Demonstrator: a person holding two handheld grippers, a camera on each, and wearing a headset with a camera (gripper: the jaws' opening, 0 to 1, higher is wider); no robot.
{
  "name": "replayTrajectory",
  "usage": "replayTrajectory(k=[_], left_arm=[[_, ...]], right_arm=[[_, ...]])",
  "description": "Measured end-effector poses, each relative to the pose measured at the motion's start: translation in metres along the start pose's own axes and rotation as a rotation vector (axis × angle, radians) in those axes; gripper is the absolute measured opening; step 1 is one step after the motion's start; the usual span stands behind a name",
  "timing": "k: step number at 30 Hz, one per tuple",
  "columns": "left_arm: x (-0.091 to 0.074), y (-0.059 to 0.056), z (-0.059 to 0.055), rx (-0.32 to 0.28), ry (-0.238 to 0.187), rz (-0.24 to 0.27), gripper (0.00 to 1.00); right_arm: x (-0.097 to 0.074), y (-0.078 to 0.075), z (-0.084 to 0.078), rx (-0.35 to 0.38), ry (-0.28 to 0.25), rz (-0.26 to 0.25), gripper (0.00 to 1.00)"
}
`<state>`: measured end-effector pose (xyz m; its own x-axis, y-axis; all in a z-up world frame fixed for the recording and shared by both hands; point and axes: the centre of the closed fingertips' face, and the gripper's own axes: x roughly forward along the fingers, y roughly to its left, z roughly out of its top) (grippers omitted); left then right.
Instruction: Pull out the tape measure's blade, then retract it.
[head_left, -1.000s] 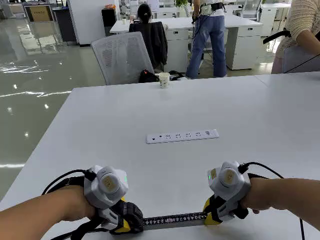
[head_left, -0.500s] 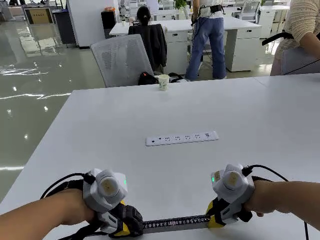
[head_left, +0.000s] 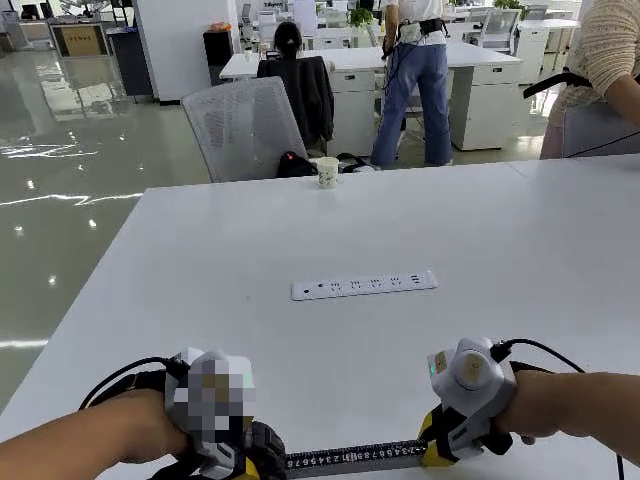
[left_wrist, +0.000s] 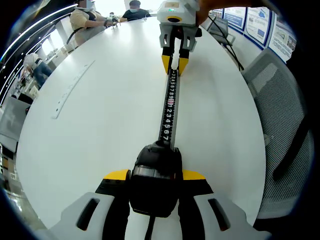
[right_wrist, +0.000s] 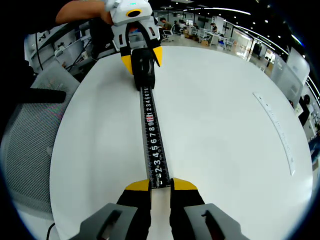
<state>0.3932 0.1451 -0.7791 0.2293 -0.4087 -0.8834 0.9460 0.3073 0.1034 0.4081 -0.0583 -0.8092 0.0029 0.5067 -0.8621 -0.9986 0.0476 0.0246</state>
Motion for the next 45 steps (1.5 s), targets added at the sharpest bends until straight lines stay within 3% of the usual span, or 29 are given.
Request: replayTrajectory(k=[45], left_arm=[[0.000,0.000,0.000,0.000,0.005,-0.001,0.31]], right_arm=[[-0.014,-0.004,-0.023,0.030,0.012,-0.013,0.10]])
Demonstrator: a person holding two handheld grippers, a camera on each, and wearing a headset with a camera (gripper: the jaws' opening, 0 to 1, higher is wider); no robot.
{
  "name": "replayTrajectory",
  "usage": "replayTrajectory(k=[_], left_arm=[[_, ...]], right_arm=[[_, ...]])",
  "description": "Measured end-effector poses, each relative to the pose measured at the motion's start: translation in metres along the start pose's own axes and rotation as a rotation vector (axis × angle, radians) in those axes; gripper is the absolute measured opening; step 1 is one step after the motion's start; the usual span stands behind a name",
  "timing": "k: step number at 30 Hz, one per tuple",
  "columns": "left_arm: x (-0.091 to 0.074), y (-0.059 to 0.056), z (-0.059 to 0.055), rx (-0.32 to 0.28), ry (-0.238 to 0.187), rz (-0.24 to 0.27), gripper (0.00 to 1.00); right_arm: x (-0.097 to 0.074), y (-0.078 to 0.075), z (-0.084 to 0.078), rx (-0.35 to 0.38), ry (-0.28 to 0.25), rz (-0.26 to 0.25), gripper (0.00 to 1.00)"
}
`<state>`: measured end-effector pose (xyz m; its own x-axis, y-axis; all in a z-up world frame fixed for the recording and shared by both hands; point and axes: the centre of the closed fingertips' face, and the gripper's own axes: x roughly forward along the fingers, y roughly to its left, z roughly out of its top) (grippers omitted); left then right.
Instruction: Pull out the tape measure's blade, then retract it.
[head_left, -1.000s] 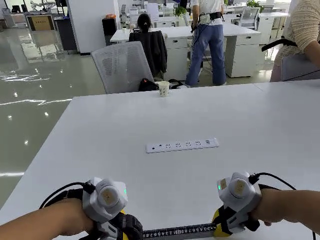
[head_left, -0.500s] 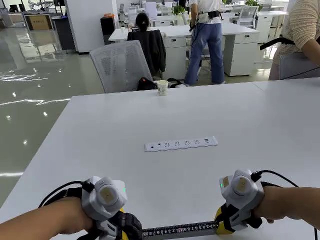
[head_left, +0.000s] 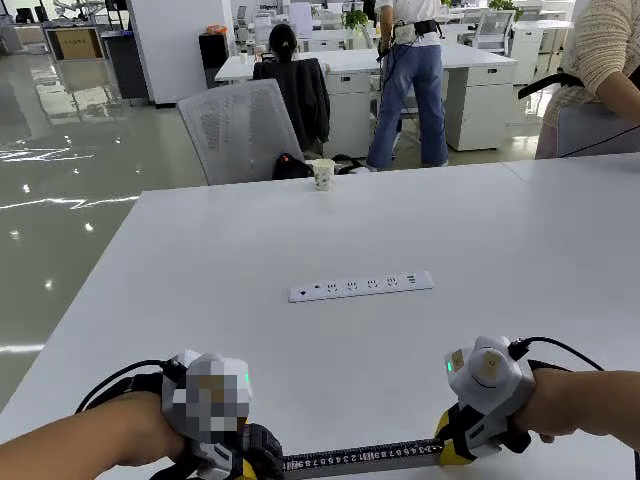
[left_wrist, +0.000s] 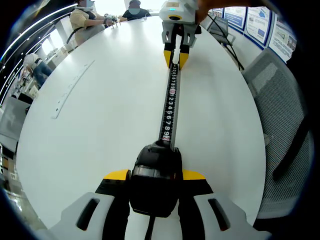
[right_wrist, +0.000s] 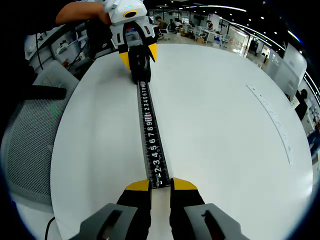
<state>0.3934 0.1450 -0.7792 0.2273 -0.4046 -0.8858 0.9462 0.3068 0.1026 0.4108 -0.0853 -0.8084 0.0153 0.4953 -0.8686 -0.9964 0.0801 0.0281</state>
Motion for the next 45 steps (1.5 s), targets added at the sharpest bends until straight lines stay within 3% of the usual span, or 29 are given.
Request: replayTrajectory(k=[45], left_arm=[[0.000,0.001,0.000,-0.006,-0.004,0.003,0.31]], right_arm=[[-0.011,-0.005,-0.018,0.016,0.015,-0.012,0.10]])
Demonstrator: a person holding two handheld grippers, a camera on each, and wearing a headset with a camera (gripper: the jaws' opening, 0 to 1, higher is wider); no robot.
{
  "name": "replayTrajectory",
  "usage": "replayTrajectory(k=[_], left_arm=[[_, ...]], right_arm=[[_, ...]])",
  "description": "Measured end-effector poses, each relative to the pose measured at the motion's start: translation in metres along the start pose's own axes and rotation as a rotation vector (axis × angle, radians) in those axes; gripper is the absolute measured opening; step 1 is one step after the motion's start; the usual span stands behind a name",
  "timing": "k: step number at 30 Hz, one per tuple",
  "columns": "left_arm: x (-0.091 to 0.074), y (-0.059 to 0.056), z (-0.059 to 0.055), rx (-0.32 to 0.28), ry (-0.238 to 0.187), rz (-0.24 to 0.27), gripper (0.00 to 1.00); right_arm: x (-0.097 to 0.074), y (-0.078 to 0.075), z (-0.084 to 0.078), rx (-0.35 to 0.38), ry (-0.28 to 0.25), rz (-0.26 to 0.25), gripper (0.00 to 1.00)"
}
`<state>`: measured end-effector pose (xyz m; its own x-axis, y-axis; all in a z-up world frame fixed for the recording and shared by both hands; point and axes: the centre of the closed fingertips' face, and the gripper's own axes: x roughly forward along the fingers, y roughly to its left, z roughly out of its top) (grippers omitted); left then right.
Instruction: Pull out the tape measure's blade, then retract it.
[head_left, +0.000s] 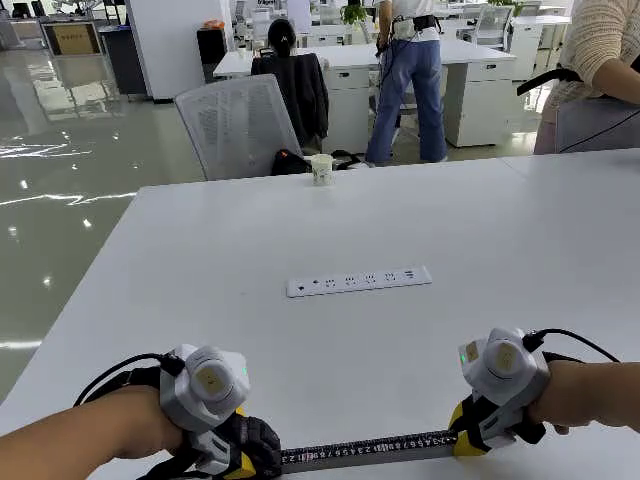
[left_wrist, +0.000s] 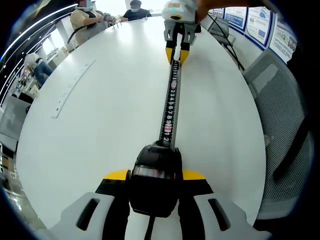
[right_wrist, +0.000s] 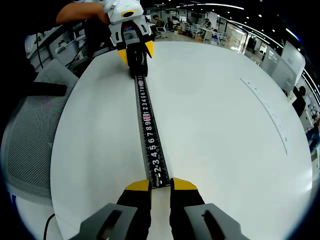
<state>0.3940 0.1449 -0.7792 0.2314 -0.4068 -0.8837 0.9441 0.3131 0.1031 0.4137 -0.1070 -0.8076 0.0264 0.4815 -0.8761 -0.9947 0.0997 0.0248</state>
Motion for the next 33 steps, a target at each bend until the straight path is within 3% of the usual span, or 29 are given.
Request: replayTrajectory(k=[10,14,20,26,33], left_arm=[[-0.0006,-0.0009,0.0000,0.000,-0.009,0.008,0.32],[-0.0005,0.0003,0.0006,-0.010,-0.018,0.010,0.32],[-0.0002,-0.0001,0.0013,-0.004,-0.014,0.007,0.32],[-0.0001,0.0000,0.0011,-0.002,-0.013,0.008,0.32],[0.0003,0.0001,0.0016,0.005,0.008,0.001,0.32]], right_arm=[[0.0008,0.0003,-0.0001,0.013,-0.001,0.000,0.11],[0.0018,0.0011,0.0012,-0.023,0.029,0.002,0.11],[0.0018,0.0010,0.0010,-0.014,0.054,0.006,0.11],[0.0028,0.0014,0.0011,-0.043,0.115,0.018,0.12],[0.0022,0.0005,-0.0003,-0.028,0.096,0.016,0.12]])
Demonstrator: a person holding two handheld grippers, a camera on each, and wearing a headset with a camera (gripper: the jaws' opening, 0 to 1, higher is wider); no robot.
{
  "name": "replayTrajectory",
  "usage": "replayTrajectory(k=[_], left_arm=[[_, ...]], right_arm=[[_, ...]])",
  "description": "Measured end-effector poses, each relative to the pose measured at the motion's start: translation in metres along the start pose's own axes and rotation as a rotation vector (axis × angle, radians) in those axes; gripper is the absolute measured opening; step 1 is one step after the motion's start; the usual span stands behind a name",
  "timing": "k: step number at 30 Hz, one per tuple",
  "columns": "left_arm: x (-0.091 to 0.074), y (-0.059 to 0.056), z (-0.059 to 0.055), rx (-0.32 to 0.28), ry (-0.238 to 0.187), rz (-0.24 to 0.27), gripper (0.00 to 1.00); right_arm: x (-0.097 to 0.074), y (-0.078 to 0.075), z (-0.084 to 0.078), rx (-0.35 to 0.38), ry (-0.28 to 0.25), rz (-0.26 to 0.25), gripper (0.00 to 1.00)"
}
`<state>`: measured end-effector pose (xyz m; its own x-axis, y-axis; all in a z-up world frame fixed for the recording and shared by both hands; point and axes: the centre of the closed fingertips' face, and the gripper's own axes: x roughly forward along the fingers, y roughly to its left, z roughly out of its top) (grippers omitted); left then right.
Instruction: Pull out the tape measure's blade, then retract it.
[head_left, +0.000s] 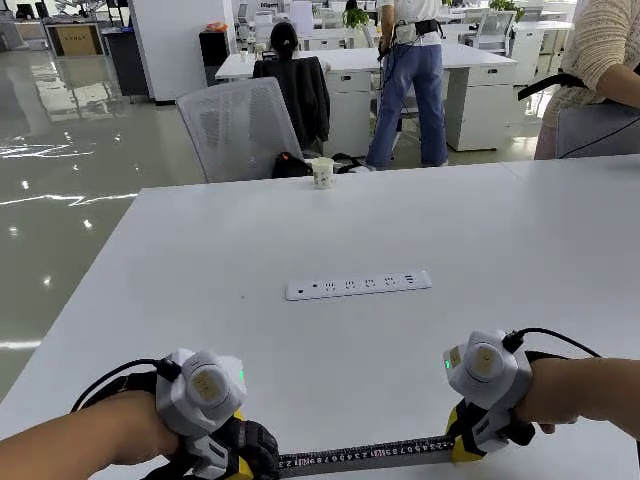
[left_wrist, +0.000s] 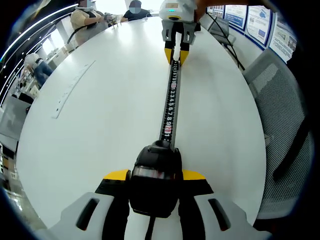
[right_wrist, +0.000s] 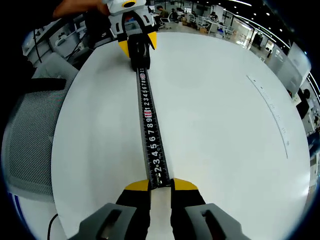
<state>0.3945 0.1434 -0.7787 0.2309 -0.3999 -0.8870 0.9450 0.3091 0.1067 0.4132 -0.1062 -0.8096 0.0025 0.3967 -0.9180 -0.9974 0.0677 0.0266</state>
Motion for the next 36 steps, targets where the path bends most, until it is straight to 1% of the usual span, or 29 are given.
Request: replayTrajectory(k=[3,5,6,7,8,12,14,16,21,23,24,25,26,29,31,34,36], left_arm=[[0.000,0.000,0.000,0.013,0.021,-0.012,0.32],[-0.001,0.000,-0.002,0.083,0.037,-0.025,0.32],[-0.001,0.000,-0.002,0.095,0.040,-0.027,0.32],[-0.001,0.000,-0.002,0.076,0.035,-0.027,0.32],[-0.001,0.000,-0.002,0.074,0.035,-0.031,0.32],[-0.001,0.000,-0.003,0.078,0.041,-0.032,0.32],[-0.001,0.000,-0.002,0.080,0.053,-0.032,0.32],[-0.002,0.000,-0.002,0.085,0.058,-0.035,0.32],[-0.005,0.004,-0.002,0.071,0.063,-0.029,0.36],[-0.006,0.003,-0.004,0.060,0.069,-0.031,0.36],[-0.007,0.003,-0.004,0.065,0.072,-0.027,0.37],[-0.009,0.003,-0.004,0.075,0.074,-0.021,0.38],[-0.010,0.004,-0.004,0.073,0.075,-0.016,0.40],[-0.013,0.008,-0.006,0.046,0.065,0.001,0.45],[-0.015,0.009,-0.010,0.033,0.072,0.005,0.45],[-0.015,0.007,-0.015,0.035,0.082,0.003,0.46],[-0.016,0.006,-0.016,0.025,0.078,0.001,0.48]], right_arm=[[0.000,0.001,0.000,-0.021,0.000,-0.001,0.12],[0.000,0.001,0.001,-0.022,0.000,-0.002,0.12],[0.000,0.001,0.001,-0.020,0.000,-0.003,0.13],[0.000,0.000,0.001,-0.027,0.002,-0.007,0.13],[0.001,0.001,0.001,-0.028,0.006,-0.011,0.13],[0.000,0.000,0.001,-0.022,0.004,-0.024,0.13],[0.000,0.000,0.000,-0.026,0.002,-0.034,0.14],[-0.001,-0.002,-0.001,-0.031,0.001,-0.055,0.16],[-0.003,0.000,-0.006,-0.055,0.023,-0.056,0.14],[-0.004,0.001,-0.008,-0.054,0.026,-0.060,0.15],[-0.005,0.001,-0.008,-0.052,0.026,-0.064,0.15],[-0.006,0.001,-0.008,-0.045,0.021,-0.073,0.16],[-0.007,0.001,-0.009,-0.038,0.017,-0.079,0.16],[-0.009,0.001,-0.009,-0.025,0.003,-0.093,0.17],[-0.009,0.001,-0.009,-0.009,-0.012,-0.100,0.17],[-0.010,0.001,-0.008,0.016,-0.024,-0.115,0.19],[-0.011,0.000,-0.007,0.022,-0.031,-0.124,0.21]])
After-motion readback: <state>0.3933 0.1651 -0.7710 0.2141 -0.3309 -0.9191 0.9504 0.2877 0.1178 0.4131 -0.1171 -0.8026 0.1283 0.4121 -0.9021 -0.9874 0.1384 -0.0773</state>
